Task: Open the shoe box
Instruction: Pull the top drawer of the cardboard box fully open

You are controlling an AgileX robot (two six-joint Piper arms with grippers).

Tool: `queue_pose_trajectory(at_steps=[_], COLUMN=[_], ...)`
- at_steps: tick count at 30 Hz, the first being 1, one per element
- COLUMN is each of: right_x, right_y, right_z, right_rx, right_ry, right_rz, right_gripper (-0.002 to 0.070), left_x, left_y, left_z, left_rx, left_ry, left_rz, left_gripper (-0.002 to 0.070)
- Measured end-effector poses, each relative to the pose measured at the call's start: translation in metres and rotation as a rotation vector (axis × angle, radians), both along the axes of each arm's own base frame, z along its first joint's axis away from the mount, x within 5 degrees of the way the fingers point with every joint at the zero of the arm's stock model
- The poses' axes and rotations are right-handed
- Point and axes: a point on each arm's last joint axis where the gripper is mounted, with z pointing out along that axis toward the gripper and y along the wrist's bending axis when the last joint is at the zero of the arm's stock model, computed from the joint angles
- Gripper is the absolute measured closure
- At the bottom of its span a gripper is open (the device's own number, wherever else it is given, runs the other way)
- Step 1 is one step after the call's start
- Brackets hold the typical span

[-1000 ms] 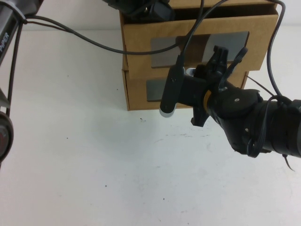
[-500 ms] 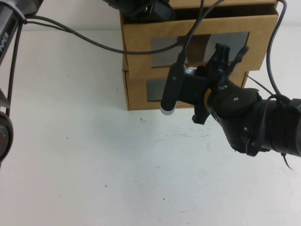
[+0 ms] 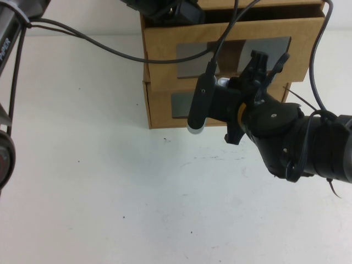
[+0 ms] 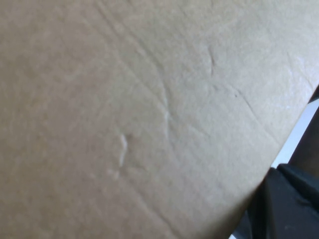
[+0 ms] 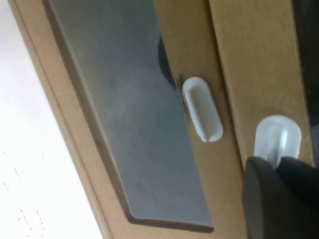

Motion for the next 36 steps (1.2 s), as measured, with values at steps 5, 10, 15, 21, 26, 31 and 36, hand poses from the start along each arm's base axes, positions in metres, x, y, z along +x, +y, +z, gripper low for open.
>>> queue_pose_trajectory(at_steps=[5, 10, 15, 21, 26, 31, 36], right_x=[0.0, 0.0, -0.001, -0.007, -0.018, -0.03, -0.048], right_y=[0.0, 0.0, 0.0, -0.003, -0.011, -0.017, -0.018], right_z=[0.0, 0.0, 0.003, 0.005, -0.001, -0.001, 0.0], right_rx=[-0.001, 0.0, 0.015, 0.031, -0.005, 0.008, 0.029], right_ry=[-0.001, 0.001, 0.004, 0.014, 0.02, 0.025, 0.031], right_rz=[0.001, 0.003, 0.003, 0.01, 0.029, 0.035, 0.052], right_gripper=[0.0666, 0.0667, 0.0668, 0.0669, 0.0671, 0.0671, 0.0671], left_x=[0.0, 0.0, 0.0, 0.0, -0.001, -0.001, -0.001], left_y=[0.001, 0.001, 0.001, 0.001, 0.001, 0.001, 0.001], left_z=[0.0, 0.0, 0.0, 0.0, 0.0, 0.0, 0.0], left_rx=[0.0, 0.0, -0.003, -0.013, -0.012, -0.012, -0.013], left_ry=[0.0, 0.0, 0.005, 0.015, 0.025, 0.032, 0.038], left_rz=[0.002, 0.002, 0.005, 0.009, 0.002, -0.001, 0.001], left_gripper=[0.068, 0.068, 0.068, 0.068, 0.068, 0.068, 0.068])
